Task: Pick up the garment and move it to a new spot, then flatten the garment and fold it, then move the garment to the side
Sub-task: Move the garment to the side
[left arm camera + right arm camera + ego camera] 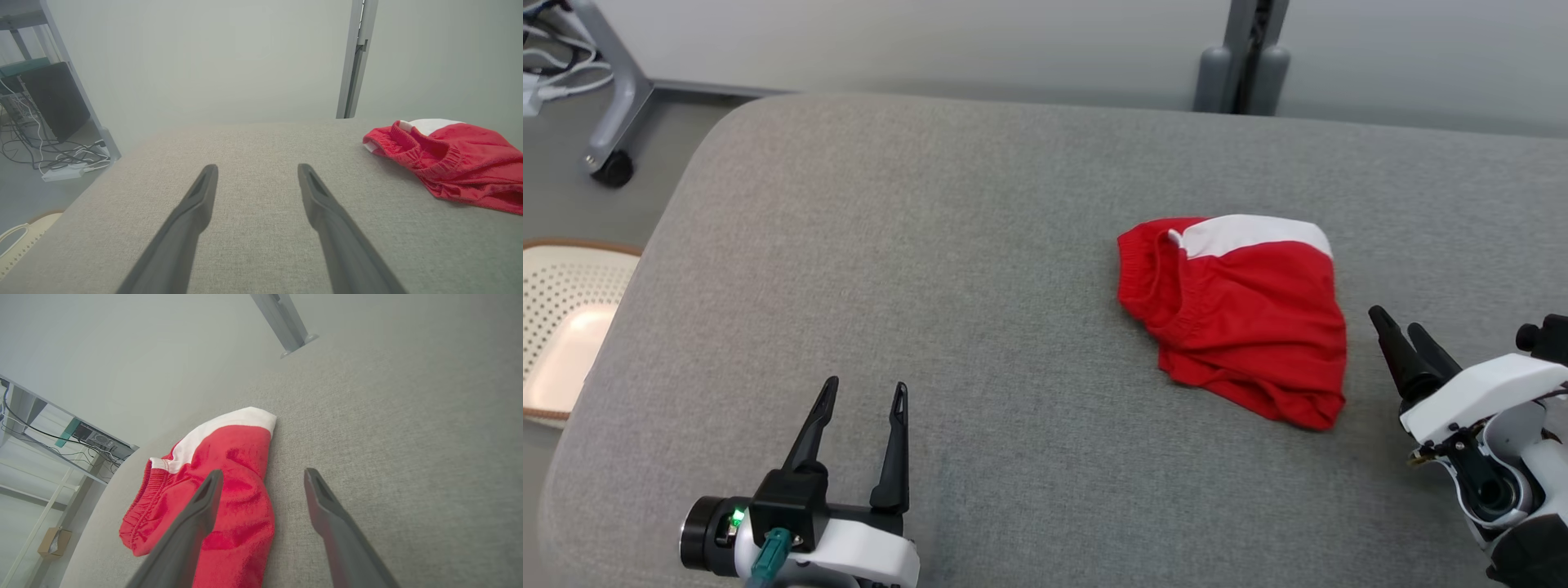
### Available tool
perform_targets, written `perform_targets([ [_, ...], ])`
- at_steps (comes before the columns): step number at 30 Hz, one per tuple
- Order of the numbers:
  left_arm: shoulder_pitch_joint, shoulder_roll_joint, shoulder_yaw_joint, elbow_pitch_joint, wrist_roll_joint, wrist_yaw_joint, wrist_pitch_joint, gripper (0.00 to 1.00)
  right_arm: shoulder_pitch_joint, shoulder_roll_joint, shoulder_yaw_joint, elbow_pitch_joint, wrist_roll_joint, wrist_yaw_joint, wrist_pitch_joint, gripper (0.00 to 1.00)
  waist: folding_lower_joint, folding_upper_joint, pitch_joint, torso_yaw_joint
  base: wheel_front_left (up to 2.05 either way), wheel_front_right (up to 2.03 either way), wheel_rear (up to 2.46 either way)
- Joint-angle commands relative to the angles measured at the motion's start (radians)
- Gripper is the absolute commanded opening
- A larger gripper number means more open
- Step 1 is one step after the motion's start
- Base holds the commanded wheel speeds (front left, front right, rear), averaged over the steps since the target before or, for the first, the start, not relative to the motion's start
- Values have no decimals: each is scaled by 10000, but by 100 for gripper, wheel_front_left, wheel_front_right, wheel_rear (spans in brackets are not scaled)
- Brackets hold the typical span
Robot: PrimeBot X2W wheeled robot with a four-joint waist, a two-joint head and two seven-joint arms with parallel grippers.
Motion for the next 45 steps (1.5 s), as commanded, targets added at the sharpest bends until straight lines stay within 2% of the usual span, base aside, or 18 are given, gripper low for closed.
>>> perform_targets([
  [1,-244,38,-14,-24,46,52,-33,100,-208,-70,156,135,259,2,159,100,0,0,310,259,0,0,0],
  [15,-488,34,-127,-56,64,45,-33,100,-1213,29,1438,1021,1816,4,774,100,0,0,860,588,0,0,0],
  [23,-604,34,-171,-47,92,99,-33,100,-1587,307,2216,1131,2297,5,780,100,0,0,977,589,0,0,0],
  [30,-646,34,-288,43,32,136,-33,100,-1904,282,2743,1227,2484,13,311,100,0,0,1038,620,0,0,0],
  [31,-659,34,-305,44,23,150,-33,100,-1922,258,2809,1238,2517,13,278,68,0,0,1039,626,0,0,0],
  [32,-661,35,-317,52,15,153,-33,100,-1919,225,2868,1252,2557,13,236,44,0,0,1033,631,0,0,0],
  [34,-651,32,-326,77,5,162,-33,100,-1969,131,2946,1348,2643,11,188,19,0,0,1010,633,0,0,0],
  [35,-644,34,-321,90,1,166,-33,100,-1998,88,2998,1393,2674,11,129,0,0,0,994,629,0,0,0],
  [45,-464,29,-384,138,-74,168,-33,100,-2019,-454,4111,1142,2366,10,-605,0,0,0,521,325,0,0,0],
])
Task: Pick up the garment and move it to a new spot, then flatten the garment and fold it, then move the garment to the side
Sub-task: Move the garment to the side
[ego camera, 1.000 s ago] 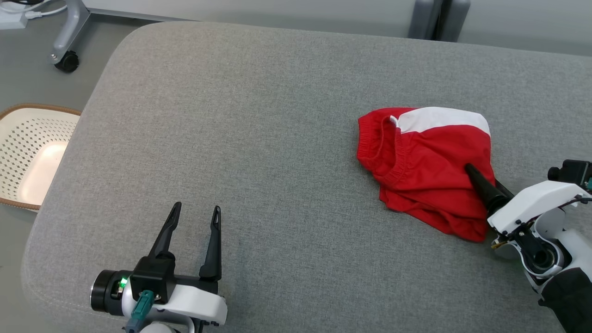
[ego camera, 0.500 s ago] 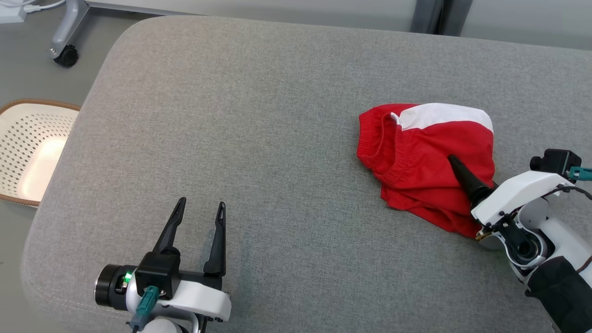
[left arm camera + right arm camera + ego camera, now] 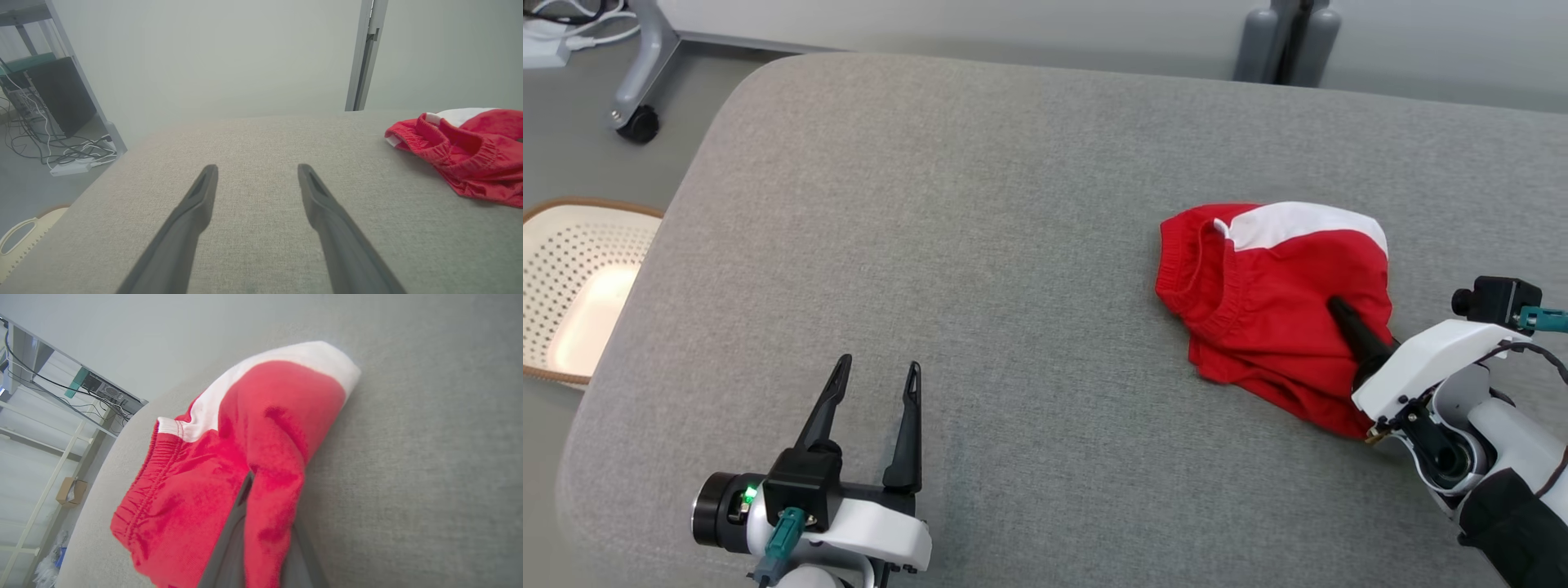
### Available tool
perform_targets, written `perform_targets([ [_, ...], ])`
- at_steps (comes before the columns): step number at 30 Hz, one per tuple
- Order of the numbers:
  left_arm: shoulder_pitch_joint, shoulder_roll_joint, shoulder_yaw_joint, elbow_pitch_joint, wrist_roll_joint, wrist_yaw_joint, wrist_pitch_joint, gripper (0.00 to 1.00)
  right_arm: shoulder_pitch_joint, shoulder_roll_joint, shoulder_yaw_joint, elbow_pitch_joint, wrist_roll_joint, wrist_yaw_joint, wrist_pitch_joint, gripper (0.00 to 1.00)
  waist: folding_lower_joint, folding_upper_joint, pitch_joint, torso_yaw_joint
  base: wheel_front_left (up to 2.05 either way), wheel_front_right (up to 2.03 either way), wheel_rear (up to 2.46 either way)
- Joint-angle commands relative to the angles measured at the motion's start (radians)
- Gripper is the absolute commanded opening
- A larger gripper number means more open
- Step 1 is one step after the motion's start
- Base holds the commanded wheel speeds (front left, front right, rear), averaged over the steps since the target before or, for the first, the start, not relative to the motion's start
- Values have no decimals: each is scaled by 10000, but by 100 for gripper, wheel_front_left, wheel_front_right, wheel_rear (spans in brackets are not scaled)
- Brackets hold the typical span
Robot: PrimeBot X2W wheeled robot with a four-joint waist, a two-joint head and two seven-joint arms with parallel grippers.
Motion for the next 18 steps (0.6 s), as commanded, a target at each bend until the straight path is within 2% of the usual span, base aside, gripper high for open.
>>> perform_targets([
  [1,46,27,-26,-11,-11,30,-33,100,53,-120,94,-47,-65,20,-86,0,0,-1,-100,-127,0,0,0],
  [9,-9,29,-364,33,-141,39,-33,100,-565,-751,1429,-119,-687,18,34,0,0,-1,-114,-1110,0,0,0],
  [18,-513,35,-1054,3,-337,121,-33,100,-1568,-2006,2422,-226,-1121,12,-20,0,0,-1,544,-2329,0,0,0],
])
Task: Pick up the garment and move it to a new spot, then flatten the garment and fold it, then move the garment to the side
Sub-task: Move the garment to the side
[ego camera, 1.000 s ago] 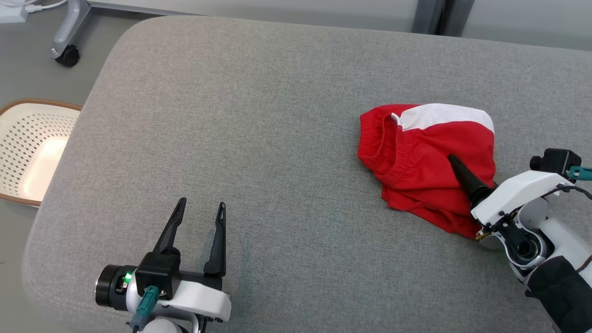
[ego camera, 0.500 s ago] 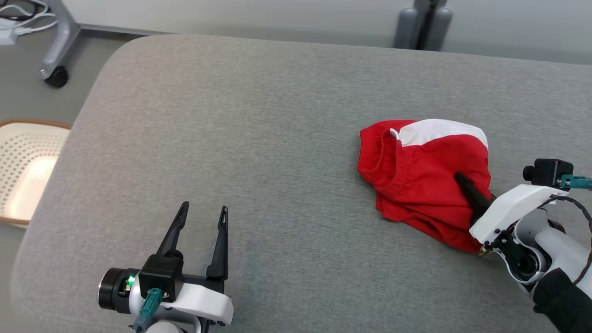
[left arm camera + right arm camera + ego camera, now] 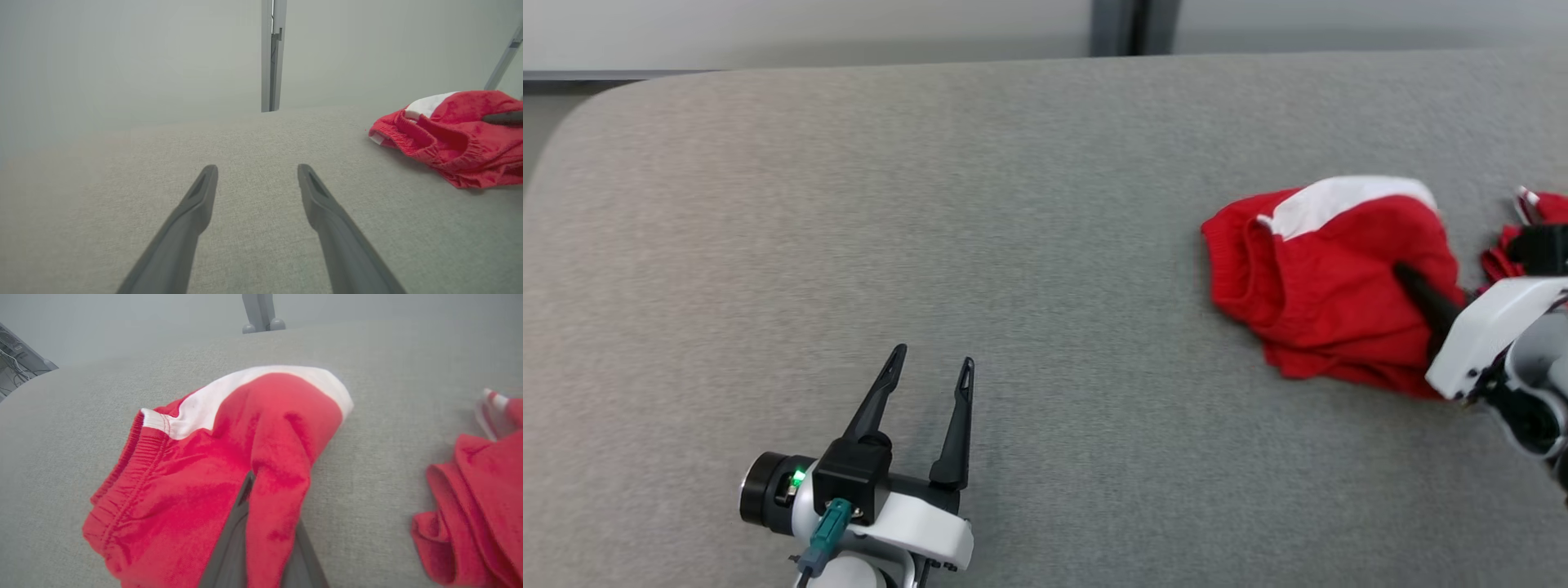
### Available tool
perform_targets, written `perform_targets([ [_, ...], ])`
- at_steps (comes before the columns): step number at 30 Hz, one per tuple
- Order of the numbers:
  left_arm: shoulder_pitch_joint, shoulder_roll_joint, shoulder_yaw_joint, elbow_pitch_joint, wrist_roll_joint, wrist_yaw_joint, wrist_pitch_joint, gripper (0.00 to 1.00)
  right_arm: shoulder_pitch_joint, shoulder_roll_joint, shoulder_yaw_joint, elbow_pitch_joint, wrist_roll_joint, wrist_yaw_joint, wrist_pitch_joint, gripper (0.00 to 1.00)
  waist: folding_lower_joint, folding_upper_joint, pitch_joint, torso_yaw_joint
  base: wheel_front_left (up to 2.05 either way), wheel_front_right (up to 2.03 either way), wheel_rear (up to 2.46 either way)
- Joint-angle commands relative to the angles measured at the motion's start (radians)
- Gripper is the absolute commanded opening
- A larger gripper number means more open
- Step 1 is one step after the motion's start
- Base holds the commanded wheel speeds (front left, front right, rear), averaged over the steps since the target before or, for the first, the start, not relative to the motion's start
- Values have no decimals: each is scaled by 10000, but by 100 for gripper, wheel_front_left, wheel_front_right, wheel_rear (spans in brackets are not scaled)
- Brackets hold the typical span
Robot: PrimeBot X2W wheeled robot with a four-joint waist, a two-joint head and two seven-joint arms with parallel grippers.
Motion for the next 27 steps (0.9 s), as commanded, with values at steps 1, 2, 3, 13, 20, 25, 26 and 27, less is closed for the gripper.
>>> perform_targets([
  [1,-217,44,-32,-18,-84,45,-33,100,-263,-168,15,6,-9,2,-101,0,0,0,371,-466,0,0,0],
  [2,-268,41,-81,-10,-75,42,-33,100,-397,-259,103,0,-30,2,-93,0,0,0,482,-625,0,0,0],
  [3,-348,41,-149,26,-73,10,-33,100,-513,-380,205,12,-102,2,-95,0,0,0,596,-753,0,0,0],
  [13,-1068,43,-421,136,8,31,-33,100,-1863,-1301,1148,-61,-764,1,-501,0,0,0,1501,-1518,0,0,0],
  [20,-1226,46,-383,245,-89,14,-33,100,-2413,-2033,1698,-229,-1104,1,-680,0,0,0,1587,-1515,0,0,0],
  [25,-1179,41,-221,255,-96,8,-33,100,-2764,-2547,1969,152,-1620,-1,-476,0,0,0,1615,-1525,0,0,0],
  [26,-1171,41,-199,261,-86,0,-33,100,-2830,-2572,2001,300,-1713,-1,-465,0,0,0,1629,-1521,0,0,0],
  [27,-1171,41,-199,261,-86,0,-33,100,-2830,-2572,2001,300,-1713,-1,-465,0,0,0,1629,-1521,0,0,0],
])
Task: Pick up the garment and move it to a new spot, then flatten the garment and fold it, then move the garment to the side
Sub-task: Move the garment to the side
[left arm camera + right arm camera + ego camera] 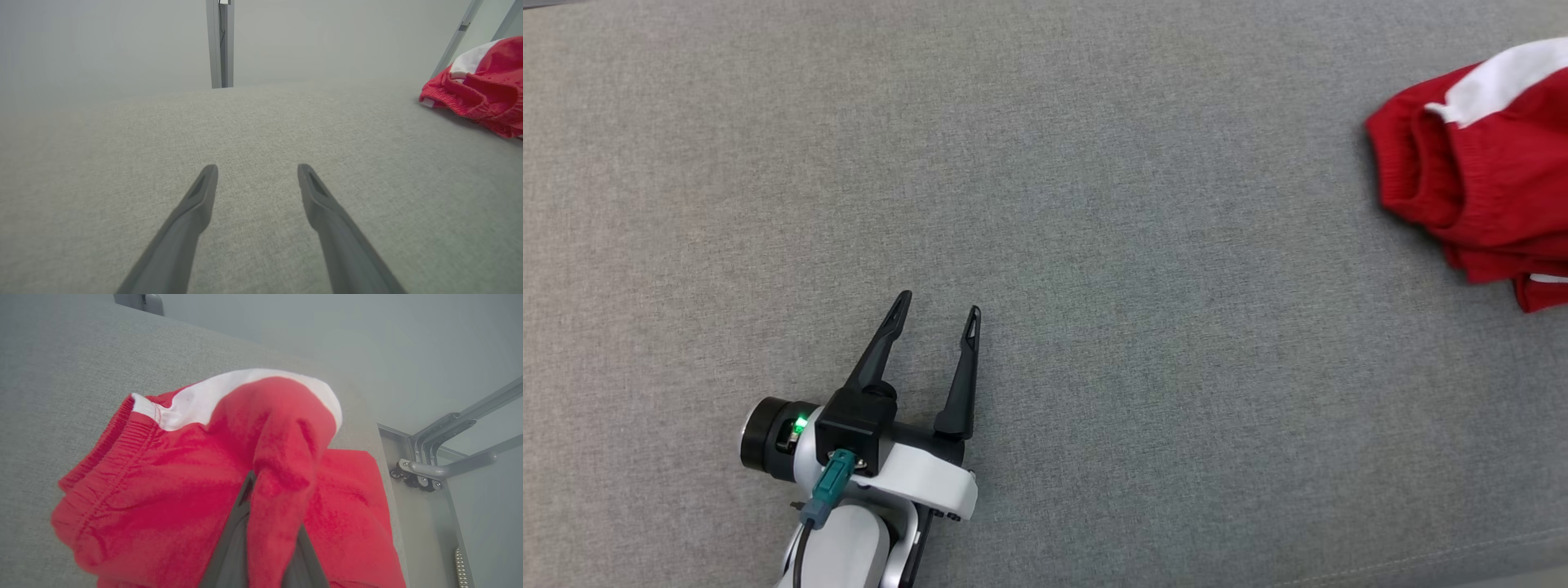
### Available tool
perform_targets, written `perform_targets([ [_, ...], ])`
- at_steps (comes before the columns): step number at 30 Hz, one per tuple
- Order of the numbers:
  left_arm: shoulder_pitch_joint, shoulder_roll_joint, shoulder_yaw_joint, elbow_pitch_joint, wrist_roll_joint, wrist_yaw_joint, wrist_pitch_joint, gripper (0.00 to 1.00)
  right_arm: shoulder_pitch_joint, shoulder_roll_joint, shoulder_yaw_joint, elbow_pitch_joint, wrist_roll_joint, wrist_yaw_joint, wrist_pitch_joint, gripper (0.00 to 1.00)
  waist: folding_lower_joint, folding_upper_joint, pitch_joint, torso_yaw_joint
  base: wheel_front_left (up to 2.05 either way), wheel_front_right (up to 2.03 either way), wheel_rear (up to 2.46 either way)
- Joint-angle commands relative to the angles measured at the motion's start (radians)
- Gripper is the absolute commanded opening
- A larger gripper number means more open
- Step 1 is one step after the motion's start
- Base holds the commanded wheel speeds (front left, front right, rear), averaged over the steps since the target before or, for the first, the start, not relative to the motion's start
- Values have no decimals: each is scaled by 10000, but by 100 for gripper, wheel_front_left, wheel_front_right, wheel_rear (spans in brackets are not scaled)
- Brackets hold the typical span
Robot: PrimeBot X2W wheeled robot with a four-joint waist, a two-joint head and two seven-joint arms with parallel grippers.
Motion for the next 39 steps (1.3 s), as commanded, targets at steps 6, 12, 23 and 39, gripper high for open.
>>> perform_targets([
  [6,-156,41,15,-13,-41,-27,-33,100,-312,-329,137,1155,-931,-5,6,0,0,0,146,101,0,0,0],
  [12,-263,44,88,-22,-43,-91,-33,100,-633,114,175,2905,-2147,-5,-343,0,0,0,361,121,0,0,0],
  [23,-463,44,491,49,134,-222,-32,100,-529,935,-177,4669,-2670,-5,-745,0,0,0,742,145,0,0,0],
  [39,-165,43,668,176,-104,-196,-33,100,-920,979,-522,4901,-3035,-5,-597,100,0,0,-83,222,0,0,0],
])
